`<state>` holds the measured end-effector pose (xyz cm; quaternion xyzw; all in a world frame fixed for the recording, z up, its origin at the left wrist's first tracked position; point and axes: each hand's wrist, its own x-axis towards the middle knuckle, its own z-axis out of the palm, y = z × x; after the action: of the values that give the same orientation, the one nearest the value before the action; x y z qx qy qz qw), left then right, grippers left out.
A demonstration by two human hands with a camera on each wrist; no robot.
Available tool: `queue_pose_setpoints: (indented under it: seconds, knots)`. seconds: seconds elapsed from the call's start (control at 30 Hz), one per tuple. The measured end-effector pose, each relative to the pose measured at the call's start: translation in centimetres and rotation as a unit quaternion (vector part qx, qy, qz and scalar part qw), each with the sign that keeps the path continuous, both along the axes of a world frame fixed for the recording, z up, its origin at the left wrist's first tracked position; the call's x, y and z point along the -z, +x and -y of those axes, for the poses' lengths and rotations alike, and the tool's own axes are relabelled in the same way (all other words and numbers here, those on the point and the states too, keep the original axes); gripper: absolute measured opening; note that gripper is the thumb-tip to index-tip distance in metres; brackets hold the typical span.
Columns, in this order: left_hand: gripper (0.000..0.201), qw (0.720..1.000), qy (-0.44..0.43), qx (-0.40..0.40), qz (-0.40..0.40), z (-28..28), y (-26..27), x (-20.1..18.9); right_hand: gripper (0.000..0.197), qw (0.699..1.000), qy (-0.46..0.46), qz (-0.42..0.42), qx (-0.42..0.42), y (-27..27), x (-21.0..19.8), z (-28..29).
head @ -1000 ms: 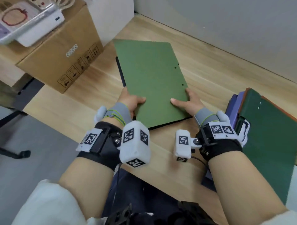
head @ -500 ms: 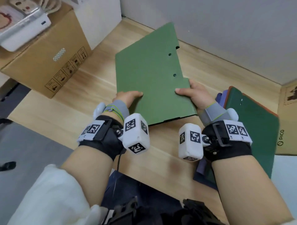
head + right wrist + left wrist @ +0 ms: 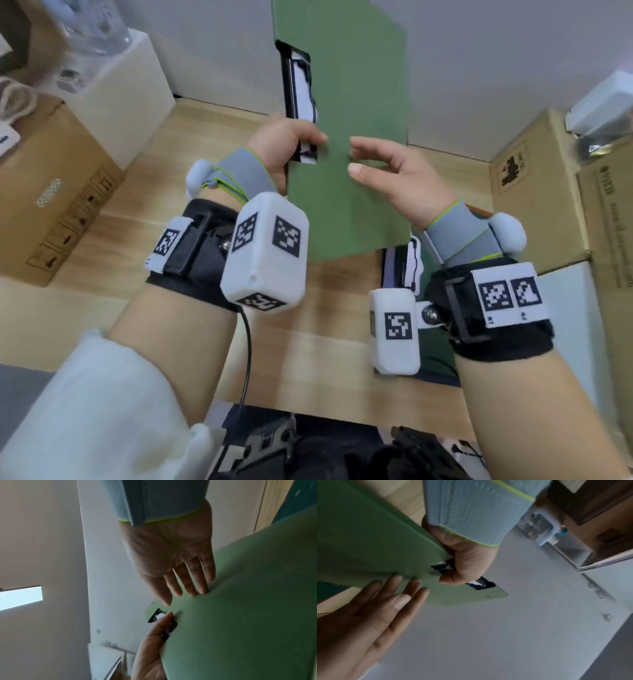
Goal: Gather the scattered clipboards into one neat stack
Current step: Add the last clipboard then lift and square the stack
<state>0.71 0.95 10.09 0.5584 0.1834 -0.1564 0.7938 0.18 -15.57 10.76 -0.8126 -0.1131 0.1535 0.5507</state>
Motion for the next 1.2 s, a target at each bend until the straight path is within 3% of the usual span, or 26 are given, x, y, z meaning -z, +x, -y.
queue_pose_setpoints:
  seconds: [0.13,0.27,0.4,0.47,0.5,0.63,0.73,0.83,0.9,0.93,1.03,1.2]
  knots:
    - [0.006,0.995,0.018,0.09,-0.043,4.3,0.5,2.4,0.066,0.984,-0.113,-0.024,0.135,1.4,3.1,5.7]
    - [0.008,0.988,0.021,0.126,-0.086,9.2,0.0,5.9,0.08,0.94,-0.204,-0.095,0.257,0.6,6.5,12.4]
    - [0.018,0.977,0.029,0.175,-0.118,12.5,-1.0,9.0,0.086,0.909,-0.194,-0.171,0.327,-1.3,9.7,16.8]
    - [0.005,0.973,0.058,0.184,-0.126,14.5,-1.5,9.9,0.096,0.895,-0.189,-0.204,0.35,-2.4,11.6,18.8]
    - [0.004,0.974,0.068,0.172,-0.131,15.2,-1.6,10.4,0.096,0.888,-0.187,-0.215,0.36,-2.9,12.6,19.8]
    - [0.015,0.979,0.107,0.128,-0.121,16.2,-1.5,12.5,0.058,0.874,-0.176,-0.234,0.387,-3.9,14.9,21.8]
    - [0.017,0.974,0.139,0.101,-0.15,16.7,-1.9,13.5,0.06,0.862,-0.215,-0.24,0.391,-4.0,15.4,22.4]
    - [0.063,0.963,0.149,0.077,-0.21,16.6,-1.6,15.8,0.094,0.871,-0.195,-0.242,0.381,-3.5,16.9,22.9]
    - [0.093,0.954,0.129,0.108,-0.246,16.8,-1.9,15.8,0.106,0.873,-0.186,-0.233,0.387,-2.9,19.2,24.2]
    - [0.091,0.953,0.12,0.125,-0.249,17.1,-2.3,14.7,0.104,0.873,-0.187,-0.231,0.388,-2.8,19.5,24.3]
    - [0.058,0.95,0.132,0.156,-0.237,17.8,-2.4,13.8,0.095,0.87,-0.19,-0.228,0.393,-2.4,17.9,23.7]
    - [0.045,0.932,0.151,0.213,-0.251,17.2,-1.6,13.7,0.102,0.863,-0.182,-0.258,0.393,-1.3,17.7,23.8]
